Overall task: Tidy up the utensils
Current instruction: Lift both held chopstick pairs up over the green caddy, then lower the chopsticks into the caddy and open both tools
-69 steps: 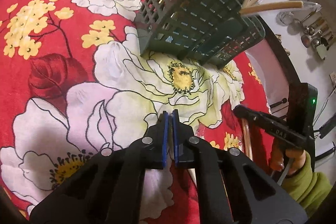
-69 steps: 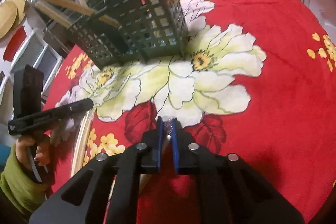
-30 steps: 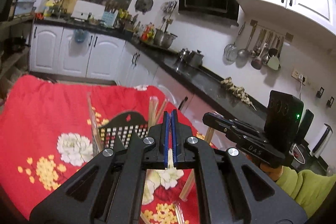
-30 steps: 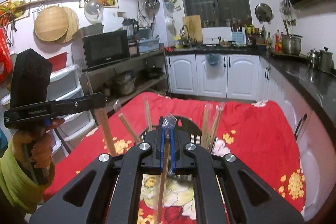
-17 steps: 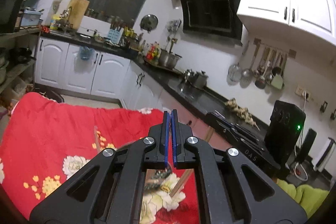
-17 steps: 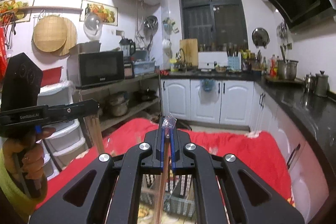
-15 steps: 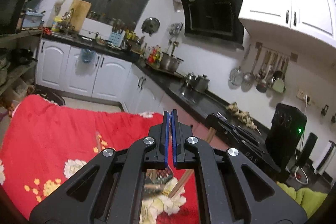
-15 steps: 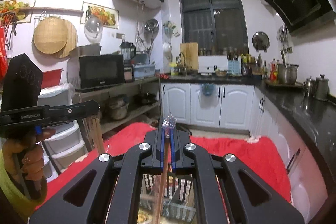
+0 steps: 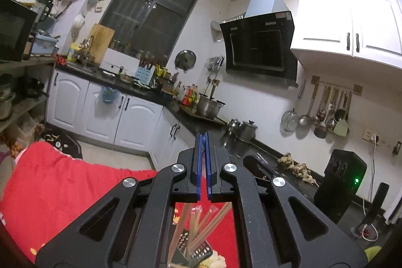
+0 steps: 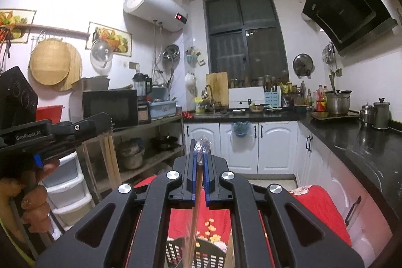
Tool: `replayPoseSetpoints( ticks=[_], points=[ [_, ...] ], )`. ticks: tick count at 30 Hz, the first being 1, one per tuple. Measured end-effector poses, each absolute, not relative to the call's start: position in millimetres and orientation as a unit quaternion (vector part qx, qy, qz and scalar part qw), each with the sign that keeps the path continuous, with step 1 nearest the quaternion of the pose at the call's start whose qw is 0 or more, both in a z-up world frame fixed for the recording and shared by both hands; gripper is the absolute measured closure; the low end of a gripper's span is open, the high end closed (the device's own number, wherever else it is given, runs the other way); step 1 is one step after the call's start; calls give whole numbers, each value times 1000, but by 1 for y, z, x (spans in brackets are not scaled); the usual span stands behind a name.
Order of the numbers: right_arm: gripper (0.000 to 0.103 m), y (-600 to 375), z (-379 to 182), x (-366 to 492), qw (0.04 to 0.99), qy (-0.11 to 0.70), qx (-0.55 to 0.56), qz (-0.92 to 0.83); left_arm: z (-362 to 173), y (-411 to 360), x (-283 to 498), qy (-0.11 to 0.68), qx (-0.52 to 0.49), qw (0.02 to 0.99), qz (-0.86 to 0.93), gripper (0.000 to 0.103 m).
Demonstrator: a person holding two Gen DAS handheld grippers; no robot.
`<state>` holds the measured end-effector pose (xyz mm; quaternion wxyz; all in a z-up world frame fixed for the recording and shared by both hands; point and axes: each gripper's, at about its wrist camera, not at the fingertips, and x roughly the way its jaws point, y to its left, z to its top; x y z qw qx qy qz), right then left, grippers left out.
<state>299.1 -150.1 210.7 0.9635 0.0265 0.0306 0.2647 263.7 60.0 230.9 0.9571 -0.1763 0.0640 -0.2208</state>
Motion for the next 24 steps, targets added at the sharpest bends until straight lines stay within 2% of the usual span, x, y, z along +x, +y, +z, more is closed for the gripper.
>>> replayPoseSetpoints(
  ticks=[14,24],
  points=[
    [98,-127,167,313,968,46,-12,245,190,51,289,69,-174,962,-200,102],
    [98,-125,141,314,970,68,-19,232,150,45,298,102,-163,962,-194,102]
  ],
)
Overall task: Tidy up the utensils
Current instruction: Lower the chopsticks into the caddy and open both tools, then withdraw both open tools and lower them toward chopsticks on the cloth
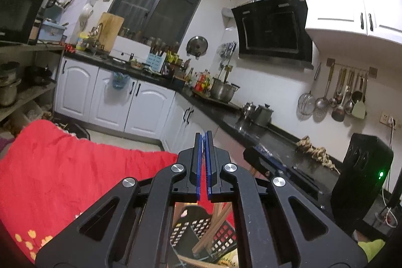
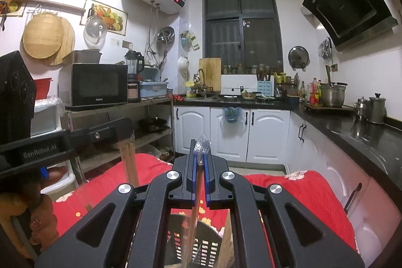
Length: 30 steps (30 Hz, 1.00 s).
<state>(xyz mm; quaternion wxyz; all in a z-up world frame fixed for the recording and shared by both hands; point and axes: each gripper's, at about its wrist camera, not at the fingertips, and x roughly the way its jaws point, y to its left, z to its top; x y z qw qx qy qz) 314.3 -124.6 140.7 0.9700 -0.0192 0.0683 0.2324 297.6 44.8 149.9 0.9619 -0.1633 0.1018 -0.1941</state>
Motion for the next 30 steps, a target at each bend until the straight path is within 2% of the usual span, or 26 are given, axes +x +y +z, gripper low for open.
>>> replayPoseSetpoints(
  ticks=[4,6,8,10,14,16,18,20,22,30],
  points=[
    [95,-128,132,314,970,85,-17,226,139,42,297,121,-160,960,-194,102],
    [87,-132,128,313,970,95,-11,223,136,43,295,127,-161,959,-193,102],
    [86,-136,125,312,970,102,-5,222,134,44,293,132,-160,959,-191,100],
    [85,-139,123,310,969,109,0,221,134,46,290,135,-161,959,-191,90],
    [75,-146,121,304,968,118,9,221,134,50,281,139,-154,960,-185,80],
    [72,-149,120,302,968,123,9,219,135,52,277,141,-152,961,-182,68],
    [67,-151,119,299,967,129,11,219,137,55,271,144,-151,961,-179,61],
    [65,-153,116,296,966,138,11,218,138,57,268,147,-150,961,-179,56],
    [63,-155,115,295,965,147,11,216,139,59,264,150,-147,961,-181,45],
    [57,-160,105,286,960,178,11,215,134,59,241,143,-120,968,-167,13]
  ],
)
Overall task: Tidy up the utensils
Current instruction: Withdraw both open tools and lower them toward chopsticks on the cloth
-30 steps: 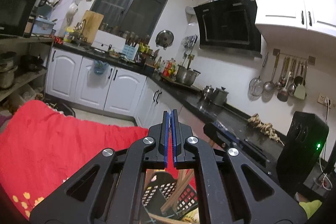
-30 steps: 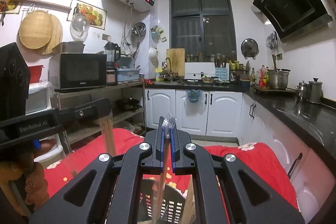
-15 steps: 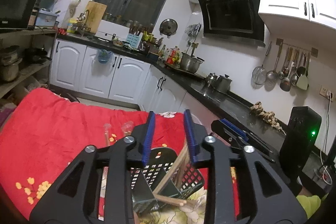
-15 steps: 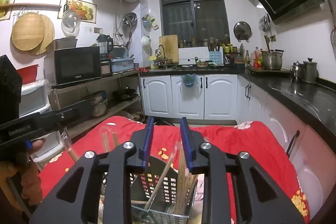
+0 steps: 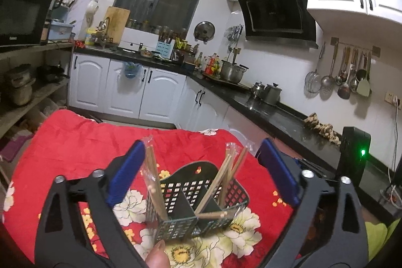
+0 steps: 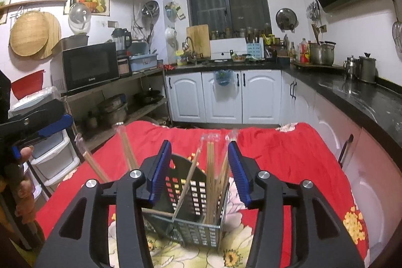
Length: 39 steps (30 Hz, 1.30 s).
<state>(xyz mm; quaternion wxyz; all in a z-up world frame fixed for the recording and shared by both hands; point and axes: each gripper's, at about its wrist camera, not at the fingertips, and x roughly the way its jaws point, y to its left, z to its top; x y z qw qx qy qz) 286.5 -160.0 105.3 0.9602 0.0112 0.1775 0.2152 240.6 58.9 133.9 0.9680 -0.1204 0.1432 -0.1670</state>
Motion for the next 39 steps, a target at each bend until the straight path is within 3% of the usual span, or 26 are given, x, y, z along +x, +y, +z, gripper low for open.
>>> replayPoseSetpoints(
  ticks=[39],
  points=[
    [50,-166,68,240,938,248,-30,240,68,61,209,231,-82,960,-138,10]
  ],
)
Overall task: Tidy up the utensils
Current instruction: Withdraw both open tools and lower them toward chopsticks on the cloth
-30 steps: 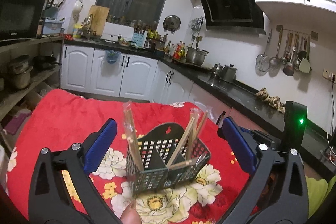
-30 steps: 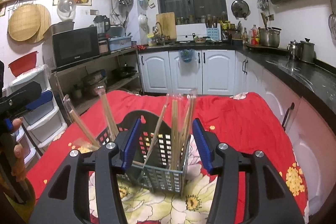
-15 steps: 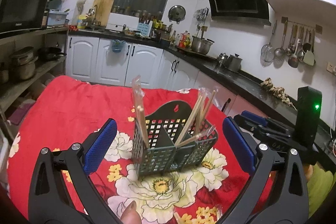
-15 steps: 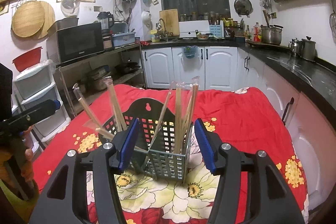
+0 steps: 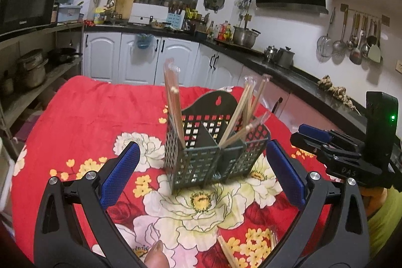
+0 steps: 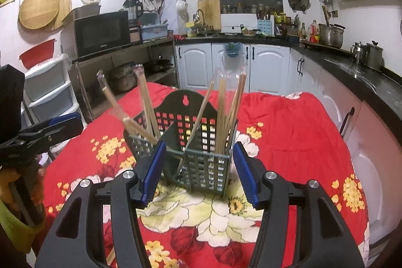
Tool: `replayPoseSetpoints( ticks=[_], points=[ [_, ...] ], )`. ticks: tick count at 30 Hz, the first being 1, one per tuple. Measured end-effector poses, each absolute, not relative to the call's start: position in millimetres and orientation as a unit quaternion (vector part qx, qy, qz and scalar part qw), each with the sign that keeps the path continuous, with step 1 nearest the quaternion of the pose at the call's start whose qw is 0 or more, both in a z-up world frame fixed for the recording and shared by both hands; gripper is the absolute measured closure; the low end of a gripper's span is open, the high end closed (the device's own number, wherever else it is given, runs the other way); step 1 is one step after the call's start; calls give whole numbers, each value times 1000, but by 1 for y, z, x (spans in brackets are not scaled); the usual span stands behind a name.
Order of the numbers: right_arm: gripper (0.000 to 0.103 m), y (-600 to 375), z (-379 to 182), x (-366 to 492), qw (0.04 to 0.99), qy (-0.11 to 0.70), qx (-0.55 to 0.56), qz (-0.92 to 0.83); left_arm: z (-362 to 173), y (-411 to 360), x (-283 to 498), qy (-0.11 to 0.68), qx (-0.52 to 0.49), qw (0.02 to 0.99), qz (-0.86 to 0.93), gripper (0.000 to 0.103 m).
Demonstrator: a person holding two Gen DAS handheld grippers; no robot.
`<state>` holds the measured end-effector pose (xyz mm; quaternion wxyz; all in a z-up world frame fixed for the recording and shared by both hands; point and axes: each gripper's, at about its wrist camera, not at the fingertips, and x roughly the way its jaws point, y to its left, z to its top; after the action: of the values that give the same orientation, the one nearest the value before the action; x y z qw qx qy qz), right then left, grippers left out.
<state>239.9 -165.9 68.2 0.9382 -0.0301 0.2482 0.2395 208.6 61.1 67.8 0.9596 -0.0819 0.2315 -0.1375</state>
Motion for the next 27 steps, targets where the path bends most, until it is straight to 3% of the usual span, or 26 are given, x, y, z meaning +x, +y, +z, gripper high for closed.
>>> replayPoseSetpoints(
  ticks=[27],
  points=[
    [50,-172,-12,208,893,370,-39,252,7,28,203,325,-57,931,-154,10]
  ],
)
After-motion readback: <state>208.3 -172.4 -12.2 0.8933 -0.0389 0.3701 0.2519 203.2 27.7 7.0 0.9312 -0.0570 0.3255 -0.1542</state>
